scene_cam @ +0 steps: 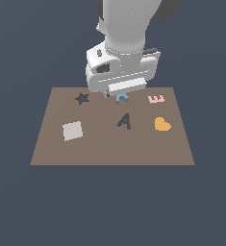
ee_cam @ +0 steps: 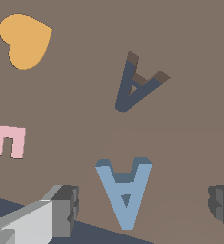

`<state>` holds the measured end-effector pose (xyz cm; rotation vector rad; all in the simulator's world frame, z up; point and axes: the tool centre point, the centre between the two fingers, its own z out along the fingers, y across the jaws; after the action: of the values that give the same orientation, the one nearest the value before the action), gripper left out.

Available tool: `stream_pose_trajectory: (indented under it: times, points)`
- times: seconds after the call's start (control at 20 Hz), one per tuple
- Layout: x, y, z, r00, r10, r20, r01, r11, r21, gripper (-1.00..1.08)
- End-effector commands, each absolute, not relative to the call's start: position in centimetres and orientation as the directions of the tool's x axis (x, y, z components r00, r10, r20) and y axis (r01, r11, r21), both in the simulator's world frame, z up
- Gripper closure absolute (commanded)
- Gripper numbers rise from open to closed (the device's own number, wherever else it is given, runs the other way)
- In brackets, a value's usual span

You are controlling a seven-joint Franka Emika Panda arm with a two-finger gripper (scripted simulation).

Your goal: Insert a designated object into the corresponding slot on a board.

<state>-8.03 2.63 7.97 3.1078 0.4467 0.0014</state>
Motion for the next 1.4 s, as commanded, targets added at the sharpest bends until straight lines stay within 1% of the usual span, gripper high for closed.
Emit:
stream_pose_trajectory:
  times: [0.0, 0.35, 0.6, 1.1, 1.15, 1.35]
  points:
    - [-8.9, 2.8, 6.8, 0.952, 0.305, 0.001, 0.305, -0.952, 0.001, -0.92]
    - [-10.1, 2.8, 5.1, 0.942, 0.336, 0.000, 0.336, -0.942, -0.001, -0.92]
    - [-10.1, 2.8, 5.0, 0.942, 0.335, -0.001, 0.335, -0.942, -0.001, -0.92]
    - [-10.2, 2.8, 3.0, 0.941, 0.337, 0.000, 0.337, -0.941, 0.000, -0.92]
    - [-10.2, 2.8, 3.0, 0.941, 0.337, 0.000, 0.337, -0.941, 0.000, 1.08]
    - [-10.2, 2.8, 3.0, 0.941, 0.337, 0.000, 0.337, -0.941, 0.000, 1.08]
